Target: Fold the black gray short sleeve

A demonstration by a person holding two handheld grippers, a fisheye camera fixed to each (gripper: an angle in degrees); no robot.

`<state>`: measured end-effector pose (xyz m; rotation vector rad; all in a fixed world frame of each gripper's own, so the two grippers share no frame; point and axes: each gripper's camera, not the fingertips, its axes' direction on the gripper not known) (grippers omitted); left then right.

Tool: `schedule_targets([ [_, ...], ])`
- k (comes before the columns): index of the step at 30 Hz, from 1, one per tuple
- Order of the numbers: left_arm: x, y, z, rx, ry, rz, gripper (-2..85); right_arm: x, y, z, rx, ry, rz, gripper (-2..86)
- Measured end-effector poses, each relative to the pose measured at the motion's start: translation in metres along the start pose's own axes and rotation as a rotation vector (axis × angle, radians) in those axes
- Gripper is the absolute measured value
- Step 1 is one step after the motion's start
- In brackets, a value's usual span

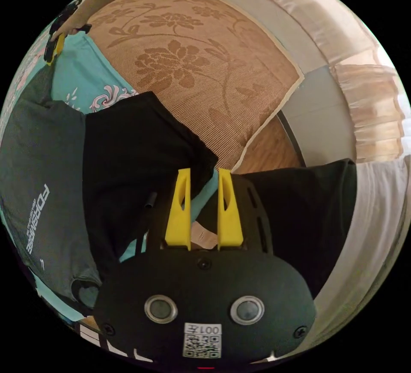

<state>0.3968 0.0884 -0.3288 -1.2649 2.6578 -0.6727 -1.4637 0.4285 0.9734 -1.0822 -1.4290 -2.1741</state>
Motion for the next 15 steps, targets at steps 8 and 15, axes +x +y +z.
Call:
schedule_targets([
  [8,0.012,0.005,-0.008,-0.005,0.098,-0.025,7.0,-0.017,-0.028,-0.009,-0.037,0.262,-0.13,1.7],
  [15,0.046,0.015,-0.017,-0.046,0.057,0.071,8.8,-0.036,-0.047,0.024,-0.089,0.44,-0.233,4.4],
])
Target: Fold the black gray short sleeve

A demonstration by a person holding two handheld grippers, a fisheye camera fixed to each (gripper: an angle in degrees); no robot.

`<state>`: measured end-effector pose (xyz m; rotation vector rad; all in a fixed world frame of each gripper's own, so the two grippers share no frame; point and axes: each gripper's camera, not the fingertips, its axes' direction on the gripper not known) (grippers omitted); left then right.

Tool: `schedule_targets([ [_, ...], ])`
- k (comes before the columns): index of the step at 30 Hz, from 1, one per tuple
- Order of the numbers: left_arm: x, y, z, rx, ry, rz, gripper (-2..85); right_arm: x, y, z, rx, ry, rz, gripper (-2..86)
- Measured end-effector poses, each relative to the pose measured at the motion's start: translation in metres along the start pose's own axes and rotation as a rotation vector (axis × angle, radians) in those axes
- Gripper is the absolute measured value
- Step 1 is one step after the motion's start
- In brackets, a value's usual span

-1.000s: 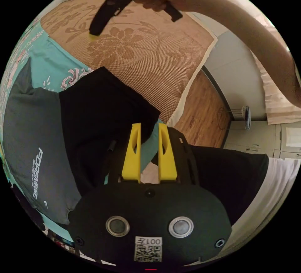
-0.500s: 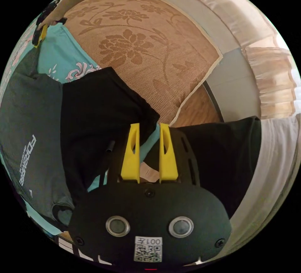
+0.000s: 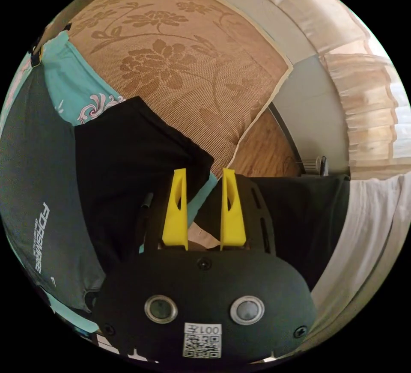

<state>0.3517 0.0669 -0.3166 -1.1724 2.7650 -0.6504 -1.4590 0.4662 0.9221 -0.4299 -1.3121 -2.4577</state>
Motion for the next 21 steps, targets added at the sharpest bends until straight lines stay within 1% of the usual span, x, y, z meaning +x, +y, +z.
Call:
schedule_targets([
  [2,0.012,0.003,-0.004,-0.02,0.0,0.016,9.4,0.002,0.015,-0.009,0.0,0.075,0.07,8.2],
  [3,0.015,0.004,-0.005,-0.024,-0.001,0.021,9.6,0.004,0.023,-0.013,0.002,0.095,0.105,8.5],
  [5,0.031,0.008,-0.008,-0.042,-0.023,0.047,10.4,0.013,0.071,-0.028,0.002,0.126,0.215,8.6],
  [6,0.035,0.01,-0.009,-0.047,-0.031,0.051,10.4,0.013,0.086,-0.032,0.003,0.11,0.229,8.3],
  [7,0.043,0.013,-0.011,-0.05,-0.051,0.046,10.5,0.012,0.118,-0.041,0.019,0.033,0.254,7.5],
  [8,0.051,0.018,-0.016,-0.036,-0.062,0.033,10.4,0.005,0.151,-0.052,0.045,-0.113,0.249,7.2],
  [9,0.055,0.02,-0.019,-0.024,-0.06,0.031,10.4,0.0,0.166,-0.057,0.062,-0.195,0.236,7.0],
  [10,0.065,0.024,-0.025,0.001,-0.054,0.03,10.3,-0.015,0.192,-0.068,0.081,-0.341,0.194,7.3],
  [11,0.076,0.029,-0.032,0.029,-0.037,0.042,9.8,-0.036,0.213,-0.078,0.08,-0.436,0.134,7.7],
  [13,0.094,0.036,-0.042,0.064,-0.019,0.07,9.5,-0.072,0.237,-0.091,0.069,-0.469,0.049,8.1],
  [16,0.12,0.047,-0.055,0.067,-0.108,0.088,9.2,-0.125,0.252,-0.1,0.029,-0.447,-0.104,8.5],
  [19,0.135,0.06,-0.062,0.029,-0.197,0.096,9.2,-0.143,0.251,-0.081,-0.044,-0.414,-0.144,8.2],
  [21,0.141,0.068,-0.063,-0.008,-0.236,0.113,9.1,-0.14,0.249,-0.067,-0.082,-0.446,-0.131,7.2],
])
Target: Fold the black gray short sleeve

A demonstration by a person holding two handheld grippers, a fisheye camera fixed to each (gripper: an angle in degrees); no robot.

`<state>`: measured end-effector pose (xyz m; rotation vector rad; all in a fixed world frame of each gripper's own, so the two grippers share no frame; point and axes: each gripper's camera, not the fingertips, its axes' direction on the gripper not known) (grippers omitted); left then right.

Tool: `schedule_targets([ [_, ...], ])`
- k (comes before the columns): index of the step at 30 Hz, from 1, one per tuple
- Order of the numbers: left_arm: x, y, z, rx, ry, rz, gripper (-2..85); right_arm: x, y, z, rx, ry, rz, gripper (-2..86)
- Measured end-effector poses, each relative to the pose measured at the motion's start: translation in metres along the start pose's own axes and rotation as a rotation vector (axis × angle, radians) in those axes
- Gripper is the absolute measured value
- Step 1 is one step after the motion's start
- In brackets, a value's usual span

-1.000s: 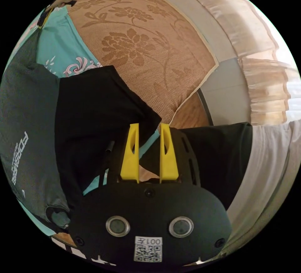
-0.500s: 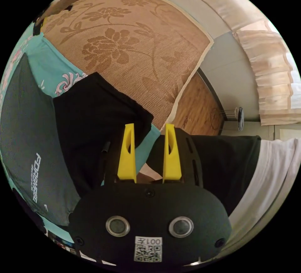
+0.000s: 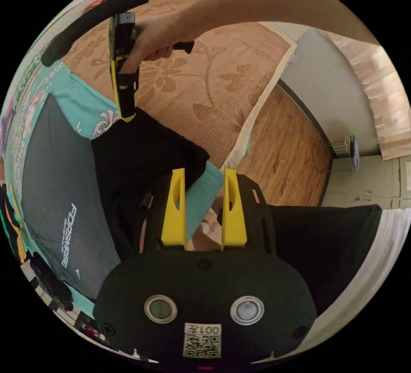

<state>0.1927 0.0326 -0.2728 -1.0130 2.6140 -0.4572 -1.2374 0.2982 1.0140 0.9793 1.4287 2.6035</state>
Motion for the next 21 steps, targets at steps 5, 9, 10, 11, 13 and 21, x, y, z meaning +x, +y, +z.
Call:
schedule_targets([
  [5,0.031,0.01,-0.017,-0.029,-0.101,0.132,5.8,0.022,0.006,0.005,-0.031,-0.051,0.011,2.0],
  [9,0.046,0.014,-0.055,0.005,-0.119,0.163,-0.3,0.043,0.014,0.0,-0.045,-0.121,0.047,0.7],
  [10,0.045,0.015,-0.072,0.021,-0.082,0.139,-0.5,0.053,0.016,-0.004,-0.047,-0.145,0.065,0.6],
  [11,0.04,0.018,-0.091,0.04,-0.03,0.102,-0.7,0.065,0.019,-0.009,-0.042,-0.17,0.086,0.4],
  [13,0.03,0.024,-0.12,0.08,0.051,0.047,-0.8,0.084,0.023,-0.015,-0.04,-0.218,0.125,0.3],
  [21,-0.029,0.064,-0.241,0.221,0.448,-0.075,-0.9,0.171,0.04,-0.003,-0.018,-0.552,0.295,0.3],
])
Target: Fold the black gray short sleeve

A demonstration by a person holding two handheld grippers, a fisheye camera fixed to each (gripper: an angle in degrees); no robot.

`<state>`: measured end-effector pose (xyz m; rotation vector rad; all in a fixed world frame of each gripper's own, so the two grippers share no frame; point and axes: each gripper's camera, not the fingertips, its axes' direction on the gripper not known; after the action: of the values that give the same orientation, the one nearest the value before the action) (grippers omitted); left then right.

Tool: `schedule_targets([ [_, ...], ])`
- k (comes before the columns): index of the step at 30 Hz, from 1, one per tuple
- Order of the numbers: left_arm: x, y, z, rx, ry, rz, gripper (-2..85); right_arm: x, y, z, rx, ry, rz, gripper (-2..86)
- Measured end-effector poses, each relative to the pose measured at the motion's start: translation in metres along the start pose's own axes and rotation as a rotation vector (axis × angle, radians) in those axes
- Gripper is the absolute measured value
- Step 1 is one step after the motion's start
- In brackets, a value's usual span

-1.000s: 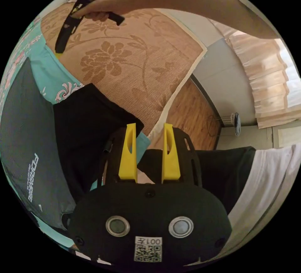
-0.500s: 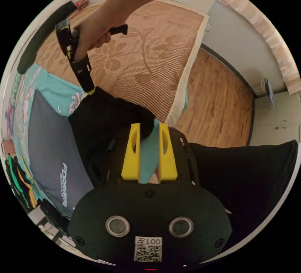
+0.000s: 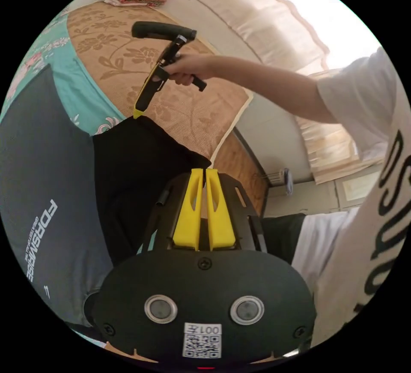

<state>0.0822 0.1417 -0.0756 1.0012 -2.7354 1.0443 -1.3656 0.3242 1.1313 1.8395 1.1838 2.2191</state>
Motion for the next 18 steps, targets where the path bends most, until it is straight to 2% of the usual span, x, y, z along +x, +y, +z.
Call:
schedule_targets([
  [4,-0.016,0.01,-0.077,0.074,0.087,-0.013,-0.9,0.004,-0.009,-0.025,0.101,-0.14,0.029,0.4],
  [10,-0.075,0.034,-0.189,0.167,0.015,-0.148,-0.9,0.008,-0.058,-0.052,0.363,-0.297,0.044,0.6],
  [18,-0.148,0.079,-0.28,0.181,-0.072,-0.446,-0.9,0.006,-0.156,-0.019,0.428,-0.299,0.038,3.8],
])
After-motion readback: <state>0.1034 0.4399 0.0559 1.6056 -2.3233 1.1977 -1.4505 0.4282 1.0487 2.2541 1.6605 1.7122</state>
